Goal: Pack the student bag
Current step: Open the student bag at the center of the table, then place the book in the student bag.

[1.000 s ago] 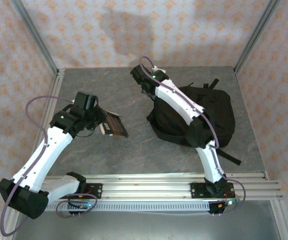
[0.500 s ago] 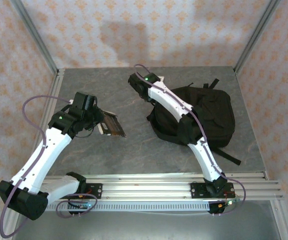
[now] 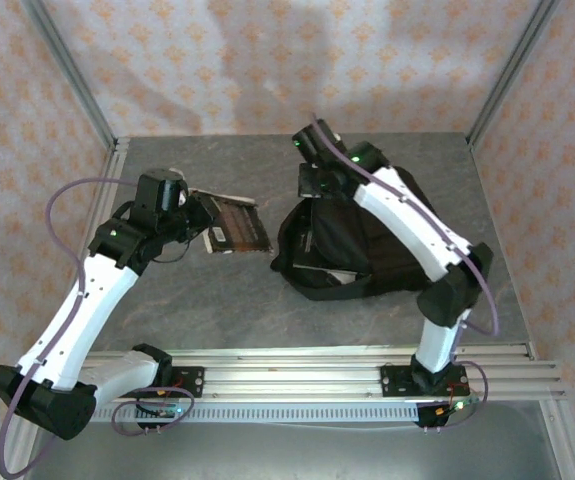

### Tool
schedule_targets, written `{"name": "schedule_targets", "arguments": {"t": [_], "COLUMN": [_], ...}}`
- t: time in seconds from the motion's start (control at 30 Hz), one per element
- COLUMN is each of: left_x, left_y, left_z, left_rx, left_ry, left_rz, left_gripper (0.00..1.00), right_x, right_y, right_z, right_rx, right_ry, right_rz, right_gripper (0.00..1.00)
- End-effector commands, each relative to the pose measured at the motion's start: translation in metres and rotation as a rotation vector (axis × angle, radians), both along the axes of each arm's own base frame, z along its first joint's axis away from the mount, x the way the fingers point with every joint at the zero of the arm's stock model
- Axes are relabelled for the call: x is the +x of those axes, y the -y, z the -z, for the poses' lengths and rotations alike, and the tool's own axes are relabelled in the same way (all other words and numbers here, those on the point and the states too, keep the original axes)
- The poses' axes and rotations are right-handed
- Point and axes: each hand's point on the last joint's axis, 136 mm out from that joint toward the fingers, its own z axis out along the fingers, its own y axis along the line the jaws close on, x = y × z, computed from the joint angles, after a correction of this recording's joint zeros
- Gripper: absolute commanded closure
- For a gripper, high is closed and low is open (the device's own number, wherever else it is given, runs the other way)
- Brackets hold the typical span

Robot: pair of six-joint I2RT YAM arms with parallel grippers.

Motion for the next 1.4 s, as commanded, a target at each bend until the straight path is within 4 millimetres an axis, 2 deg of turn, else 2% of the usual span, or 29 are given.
{"name": "schedule_targets", "arguments": {"t": [0.0,0.1,0.23,0.37,0.53,0.83,1.03,1.37], "left_x": [0.014,0.012,0.006,0.004,0.012,0.046,0.071,0.102], "left_y": [0.041,0.063,0.074,0.081,0.087,0.108,0.125,0.177], "left_z": [-0.038,-0.048,-0.048,-0.032,-0.011,-0.001,0.008,0.019], "left_rx": [-0.173,-0.221,-0.233,-0.243,-0.240,-0.306,-0.331,-0.415], "left_ry": [0.142,0.173,0.174,0.138,0.080,0.067,0.067,0.075], "left_rz": [0.142,0.233,0.287,0.309,0.317,0.321,0.328,0.366], "left_gripper": [1.00,1.00,1.00,1.00,1.00,1.00,1.00,1.00], "right_x": [-0.006,-0.010,-0.007,-0.004,-0.005,-0.002,0.002,0.007], "right_y": [-0.026,-0.015,0.002,0.005,0.007,0.006,0.002,-0.006], "right_z": [-0.028,-0.035,-0.046,-0.059,-0.075,-0.088,-0.088,-0.088], "right_rx": [0.236,0.300,0.396,0.541,0.572,0.622,0.668,0.713], "right_ry": [0.021,0.010,-0.002,-0.036,-0.039,-0.035,-0.048,-0.059], "right_rz": [-0.126,-0.106,-0.037,-0.021,-0.032,-0.007,0.019,0.018], "right_gripper": [1.00,1.00,1.00,1.00,1.00,1.00,1.00,1.00]}}
